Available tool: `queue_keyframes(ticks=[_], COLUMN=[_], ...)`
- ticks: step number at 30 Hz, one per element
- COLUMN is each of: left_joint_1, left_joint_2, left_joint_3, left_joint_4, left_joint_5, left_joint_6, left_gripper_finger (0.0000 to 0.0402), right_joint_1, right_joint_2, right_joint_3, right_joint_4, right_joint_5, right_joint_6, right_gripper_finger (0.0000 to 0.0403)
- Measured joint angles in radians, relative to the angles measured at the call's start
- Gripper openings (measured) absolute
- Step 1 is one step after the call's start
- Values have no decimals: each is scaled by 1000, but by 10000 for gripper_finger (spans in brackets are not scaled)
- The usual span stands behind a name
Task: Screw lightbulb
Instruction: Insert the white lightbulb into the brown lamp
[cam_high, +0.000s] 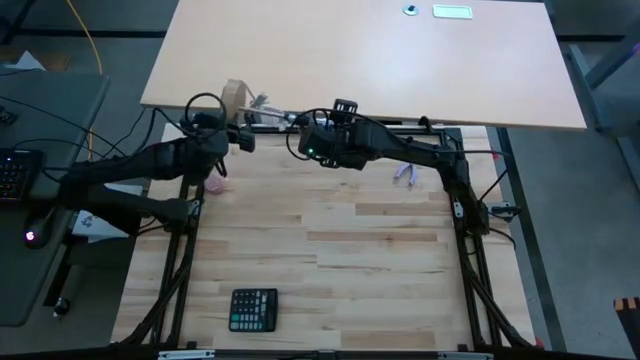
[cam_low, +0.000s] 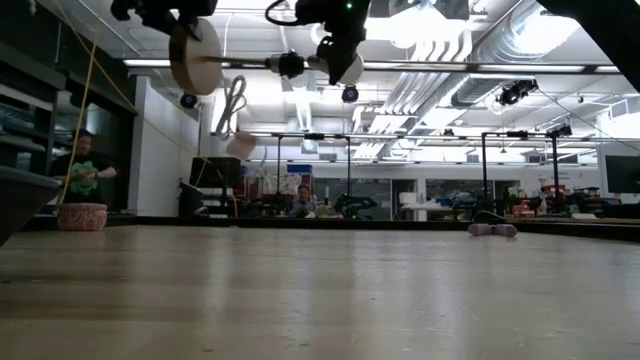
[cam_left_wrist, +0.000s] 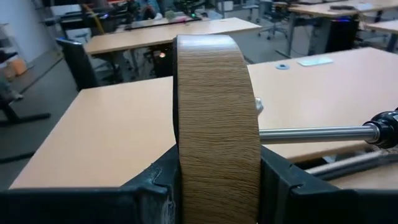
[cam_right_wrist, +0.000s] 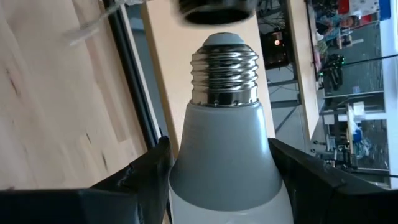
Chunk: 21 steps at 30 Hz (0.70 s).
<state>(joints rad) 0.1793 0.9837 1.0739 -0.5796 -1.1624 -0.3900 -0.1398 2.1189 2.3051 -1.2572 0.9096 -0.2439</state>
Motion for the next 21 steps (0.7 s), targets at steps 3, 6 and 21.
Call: queue_keyframes(ticks=[3, 6, 21], left_joint_1=[34, 57, 72], left_joint_2=[0, 6, 10], left_joint_3=[10, 10, 9], left_joint_4=[5, -1, -4], left_joint_5=[-5, -5, 73], left_joint_6=[8, 20, -52], left_gripper_finger=[121, 121, 121], right_joint_1=[-6, -11, -46], right_joint_2=[0, 0, 0], right_joint_3=[0, 0, -1], right_joint_4=[37, 97, 155], right_joint_5=[1, 4, 29], right_joint_6=[-22, -68, -209], right_gripper_finger=[232, 232, 232])
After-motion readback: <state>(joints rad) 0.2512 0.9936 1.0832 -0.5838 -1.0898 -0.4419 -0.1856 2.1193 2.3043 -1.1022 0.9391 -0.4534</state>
